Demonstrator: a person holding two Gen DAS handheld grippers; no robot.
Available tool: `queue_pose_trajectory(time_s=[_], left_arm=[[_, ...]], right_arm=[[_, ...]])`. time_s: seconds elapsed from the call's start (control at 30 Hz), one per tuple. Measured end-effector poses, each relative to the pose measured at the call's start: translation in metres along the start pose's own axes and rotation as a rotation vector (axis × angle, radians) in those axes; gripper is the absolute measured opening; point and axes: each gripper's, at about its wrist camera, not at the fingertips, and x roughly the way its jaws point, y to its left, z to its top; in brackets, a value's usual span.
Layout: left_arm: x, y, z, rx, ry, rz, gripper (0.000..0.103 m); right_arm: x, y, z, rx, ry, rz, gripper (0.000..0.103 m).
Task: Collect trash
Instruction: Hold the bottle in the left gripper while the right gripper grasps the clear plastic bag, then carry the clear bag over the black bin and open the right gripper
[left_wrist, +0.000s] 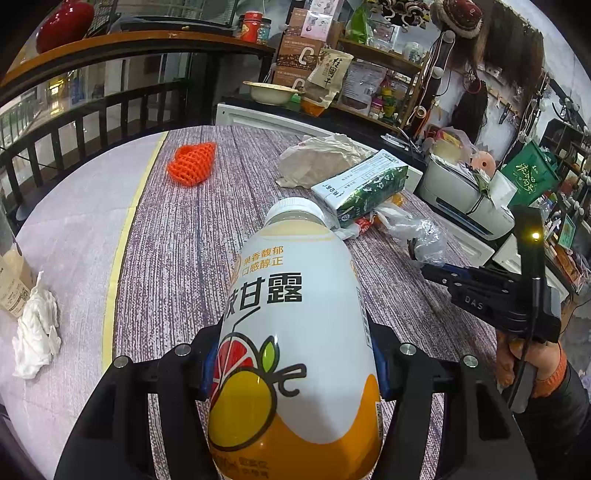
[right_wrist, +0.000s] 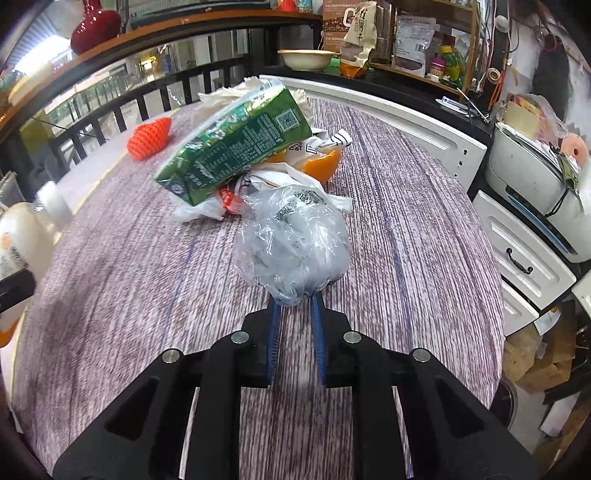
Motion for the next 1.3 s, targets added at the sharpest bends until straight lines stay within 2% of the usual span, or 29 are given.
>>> queue_pose_trajectory(time_s=[0.2, 0.5, 0.73, 0.97, 1.1, 1.3], left_arm=[[-0.001, -0.008, -0.004, 0.017, -0.001, -0.006, 0.06], [-0.003, -0.035, -0.009, 0.062, 0.005, -0.036, 0.06], [-0.001, -0.074, -0.012, 0.11, 0.007, -0.091, 0.06], [0.007, -0.126, -0.019, 0.183, 0.014, -0.153, 0.06], [0.013, -0.158, -0.025, 0.209, 0.024, -0.199, 0.06], [0.02, -0.203, -0.034, 0.269, 0.037, -0.248, 0.06]], right_arm=[[-0.031, -0.002, -0.012, 0.01, -0.065, 0.044, 0.017], [-0.058, -0.02, -0.035, 0.052, -0.084, 0.061, 0.017], [-0.086, -0.05, -0.066, 0.102, -0.11, 0.017, 0.017], [-0.115, -0.101, -0.114, 0.213, -0.13, -0.057, 0.017], [-0.12, -0.135, -0.144, 0.288, -0.113, -0.12, 0.017], [-0.105, -0.191, -0.194, 0.443, -0.03, -0.18, 0.017]])
